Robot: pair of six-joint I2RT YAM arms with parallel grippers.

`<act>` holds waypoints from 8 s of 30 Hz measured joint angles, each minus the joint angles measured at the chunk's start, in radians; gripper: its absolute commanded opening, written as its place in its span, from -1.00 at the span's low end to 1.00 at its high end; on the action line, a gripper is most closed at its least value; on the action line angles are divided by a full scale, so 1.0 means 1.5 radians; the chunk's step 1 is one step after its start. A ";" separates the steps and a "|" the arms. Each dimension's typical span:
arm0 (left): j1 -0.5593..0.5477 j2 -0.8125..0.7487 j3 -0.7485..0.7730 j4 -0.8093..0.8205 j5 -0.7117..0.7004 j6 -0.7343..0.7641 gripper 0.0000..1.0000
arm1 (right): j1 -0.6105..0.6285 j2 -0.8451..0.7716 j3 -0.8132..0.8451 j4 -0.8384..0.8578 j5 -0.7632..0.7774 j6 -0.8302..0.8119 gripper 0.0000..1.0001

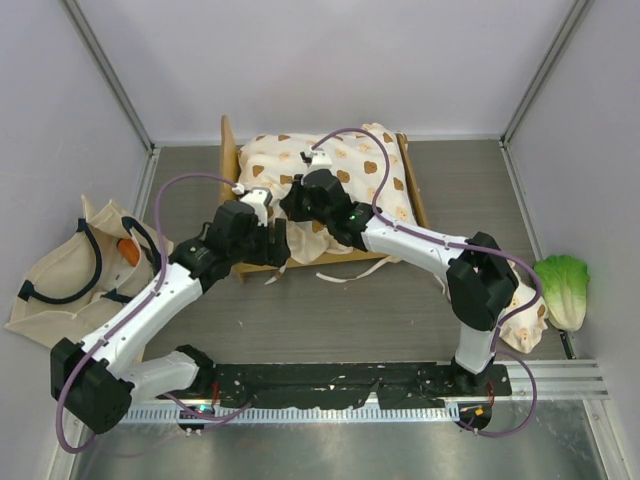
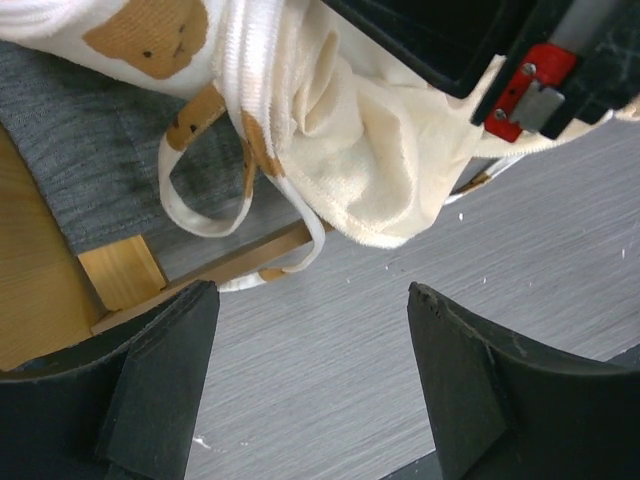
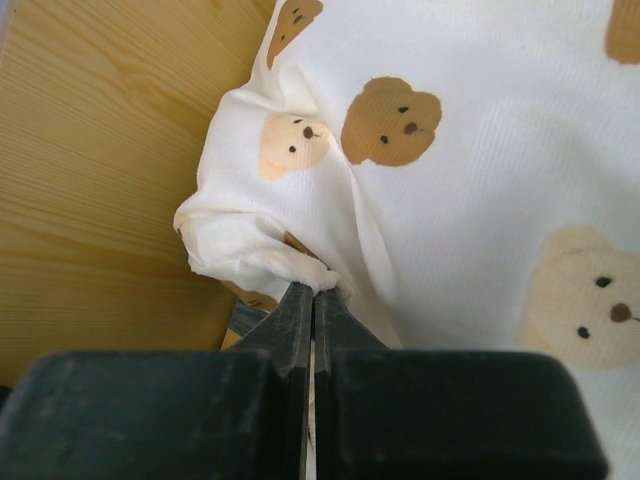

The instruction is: Set up the pet bed

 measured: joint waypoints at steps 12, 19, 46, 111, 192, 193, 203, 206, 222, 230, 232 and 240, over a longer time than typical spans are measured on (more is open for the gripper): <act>0.000 0.079 -0.033 0.142 -0.039 -0.015 0.69 | -0.007 0.000 -0.007 0.008 -0.020 0.003 -0.99; -0.001 0.129 -0.049 0.224 -0.048 -0.012 0.71 | -0.020 0.000 -0.017 0.012 -0.020 0.007 -0.98; -0.001 -0.001 0.001 -0.090 0.006 -0.047 0.58 | -0.030 0.000 -0.023 0.017 -0.031 0.016 -0.93; 0.003 0.167 0.233 -0.159 -0.046 0.235 -1.00 | -0.032 -0.021 -0.045 0.037 -0.065 0.031 -0.89; 0.087 -0.113 0.069 -0.018 -0.076 -0.049 0.47 | 0.093 0.015 -0.059 0.063 -0.040 0.050 -0.86; 0.087 -0.121 0.078 -0.025 -0.092 -0.049 0.50 | 0.102 0.020 -0.053 0.057 -0.028 0.047 -0.85; 0.087 -0.089 0.083 -0.084 -0.205 -0.044 0.65 | 0.154 0.079 0.015 -0.009 0.007 0.014 -0.02; 0.091 -0.064 0.067 -0.094 -0.218 -0.042 0.69 | 0.146 0.071 -0.003 -0.006 -0.029 -0.004 0.18; 0.122 -0.017 0.016 -0.081 -0.188 -0.037 -0.33 | 0.150 -0.200 -0.337 0.047 -0.065 0.046 -0.58; 0.128 0.016 0.013 -0.065 -0.189 -0.024 -0.88 | 0.130 -0.099 -0.336 0.022 0.012 0.068 -0.87; 0.135 0.026 0.018 -0.057 -0.189 -0.020 -0.92 | 0.113 -0.065 -0.315 0.032 0.032 0.063 -0.84; 0.191 0.114 0.078 -0.027 -0.154 0.015 -1.00 | 0.089 0.043 -0.216 0.118 0.046 0.054 -0.06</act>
